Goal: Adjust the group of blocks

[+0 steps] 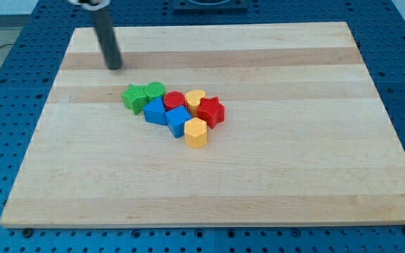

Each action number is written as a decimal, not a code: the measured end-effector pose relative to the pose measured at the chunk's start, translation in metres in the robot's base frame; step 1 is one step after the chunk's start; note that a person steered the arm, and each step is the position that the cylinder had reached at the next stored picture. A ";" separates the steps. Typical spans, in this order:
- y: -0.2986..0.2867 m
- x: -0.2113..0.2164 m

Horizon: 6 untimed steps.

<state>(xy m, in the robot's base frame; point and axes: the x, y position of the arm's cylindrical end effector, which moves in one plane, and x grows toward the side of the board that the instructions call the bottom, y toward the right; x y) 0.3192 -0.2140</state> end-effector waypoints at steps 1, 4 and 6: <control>-0.013 0.035; 0.018 0.109; 0.086 0.111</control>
